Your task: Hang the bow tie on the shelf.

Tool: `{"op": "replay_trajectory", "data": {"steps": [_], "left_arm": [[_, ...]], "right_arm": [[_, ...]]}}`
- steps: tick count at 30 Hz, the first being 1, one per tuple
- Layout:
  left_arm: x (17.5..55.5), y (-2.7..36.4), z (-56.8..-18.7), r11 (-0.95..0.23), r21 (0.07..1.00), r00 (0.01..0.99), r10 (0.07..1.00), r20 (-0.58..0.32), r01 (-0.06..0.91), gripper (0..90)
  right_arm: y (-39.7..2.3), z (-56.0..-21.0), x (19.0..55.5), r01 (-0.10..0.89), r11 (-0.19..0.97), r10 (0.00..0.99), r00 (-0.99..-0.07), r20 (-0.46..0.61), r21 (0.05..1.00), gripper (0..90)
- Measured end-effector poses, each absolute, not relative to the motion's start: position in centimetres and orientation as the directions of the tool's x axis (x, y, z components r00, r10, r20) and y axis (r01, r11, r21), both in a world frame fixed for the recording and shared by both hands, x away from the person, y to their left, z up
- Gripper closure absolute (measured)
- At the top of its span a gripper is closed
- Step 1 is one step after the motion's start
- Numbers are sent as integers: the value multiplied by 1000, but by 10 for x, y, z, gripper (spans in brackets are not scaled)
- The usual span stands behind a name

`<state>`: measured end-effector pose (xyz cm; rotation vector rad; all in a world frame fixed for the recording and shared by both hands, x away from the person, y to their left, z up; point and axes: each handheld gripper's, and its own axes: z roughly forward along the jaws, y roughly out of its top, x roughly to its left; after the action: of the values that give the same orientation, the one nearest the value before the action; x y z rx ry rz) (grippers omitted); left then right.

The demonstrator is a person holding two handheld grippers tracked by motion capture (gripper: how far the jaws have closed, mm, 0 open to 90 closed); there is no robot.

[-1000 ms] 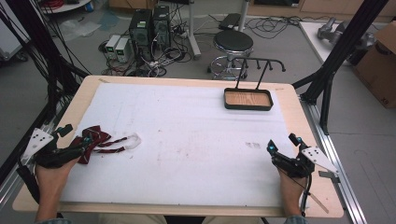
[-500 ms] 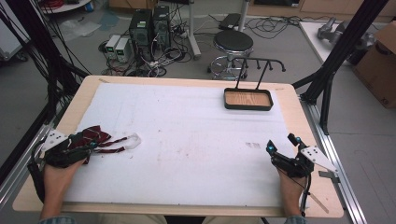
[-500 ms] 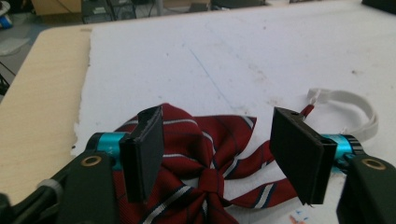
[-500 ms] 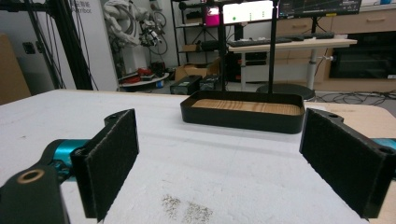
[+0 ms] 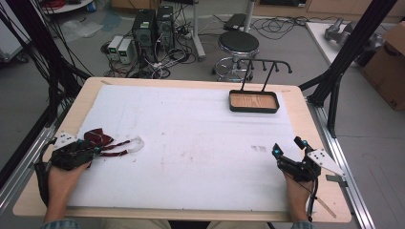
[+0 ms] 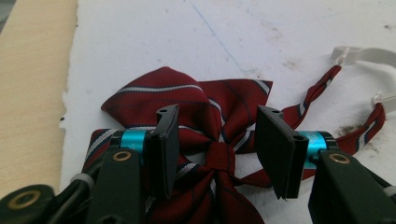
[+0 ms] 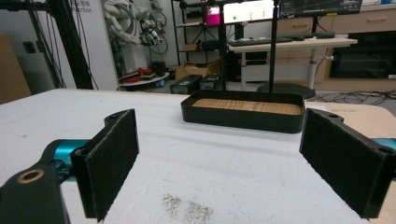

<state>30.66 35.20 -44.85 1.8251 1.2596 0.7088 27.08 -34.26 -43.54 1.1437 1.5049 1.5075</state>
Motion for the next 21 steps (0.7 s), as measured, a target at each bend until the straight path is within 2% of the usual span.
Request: {"op": "replay_trajectory", "data": {"steps": [5, 9, 12, 18, 21], "left_arm": [[310, 350, -449, -218, 823, 361, 933, 17, 525, 555], [310, 348, -450, -245, 817, 383, 923, 32, 522, 711], [309, 346, -450, -265, 820, 400, 915, 48, 507, 756], [303, 338, -437, -274, 868, 417, 905, 87, 414, 768], [300, 316, -416, -279, 914, 464, 878, 119, 295, 768]], "right_arm": [[-343, -435, 271, 101, -70, 929, -357, 102, 992, 108], [-343, -435, 270, 102, -76, 928, -357, 108, 992, 109], [-343, -435, 270, 103, -78, 928, -355, 110, 992, 108], [-343, -436, 270, 102, -77, 929, -355, 109, 992, 109], [-344, -436, 271, 104, -75, 930, -352, 107, 992, 109]]}}
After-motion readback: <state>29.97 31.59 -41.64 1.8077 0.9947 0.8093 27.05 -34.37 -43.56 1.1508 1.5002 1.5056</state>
